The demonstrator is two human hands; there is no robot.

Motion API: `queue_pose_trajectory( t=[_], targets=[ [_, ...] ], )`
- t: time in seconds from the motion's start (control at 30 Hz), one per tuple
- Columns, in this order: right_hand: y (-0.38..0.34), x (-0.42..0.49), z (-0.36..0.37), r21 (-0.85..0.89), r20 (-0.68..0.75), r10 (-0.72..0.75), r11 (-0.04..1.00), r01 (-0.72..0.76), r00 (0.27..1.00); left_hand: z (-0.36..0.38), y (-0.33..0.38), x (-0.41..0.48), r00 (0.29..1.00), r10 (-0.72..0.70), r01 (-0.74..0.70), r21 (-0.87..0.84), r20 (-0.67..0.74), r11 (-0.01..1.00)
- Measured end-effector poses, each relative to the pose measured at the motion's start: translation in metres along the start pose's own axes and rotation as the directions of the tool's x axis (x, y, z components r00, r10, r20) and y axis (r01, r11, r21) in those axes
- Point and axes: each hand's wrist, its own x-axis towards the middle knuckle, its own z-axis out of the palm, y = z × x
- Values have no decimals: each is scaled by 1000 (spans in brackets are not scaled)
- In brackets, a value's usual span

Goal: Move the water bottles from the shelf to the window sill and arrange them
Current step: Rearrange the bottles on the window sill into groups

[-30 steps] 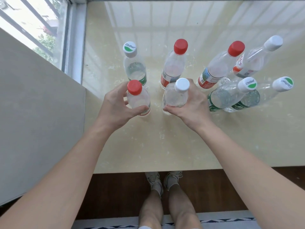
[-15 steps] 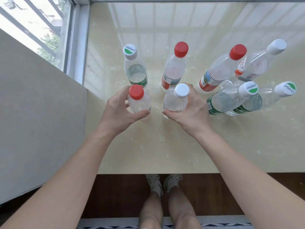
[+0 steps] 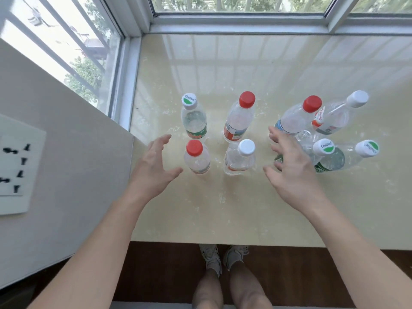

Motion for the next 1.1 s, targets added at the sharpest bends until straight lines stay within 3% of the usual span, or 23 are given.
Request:
queue_pose_trajectory(
  t=[0.1, 0.2, 0.4, 0.63, 0.8, 0.97, 1.1],
  targets=[
    [-21, 27, -15, -6, -65, 5, 1000, -5, 998, -19, 7, 17, 995, -34, 39, 55, -89, 998],
    [-39, 58, -19, -27, -55, 21, 999, -22, 998, -33, 17, 43, 992, -5, 5, -1, -128, 1000],
    [-49, 103, 1, -20, 34, 141, 990, -140, 990, -33, 39, 83, 995, 98, -100, -57, -29, 993],
    [-38, 127, 30, -70, -15, 144, 987, -144, 990, -18, 46, 102, 988, 135, -127, -108, 74, 986],
    [-37, 131, 26, -52, -41, 96, 994, -98, 995, -17, 46, 102, 992, 114, -107, -115, 58, 988],
    [-35, 129, 21, 42, 70, 103, 993, -106, 992, -13, 48, 101, 987, 153, -148, -102, 45, 984],
    [-29, 130, 29, 26, -24, 107, 994, -107, 994, -15, 49, 102, 984, 171, -165, -106, 44, 981]
  ],
)
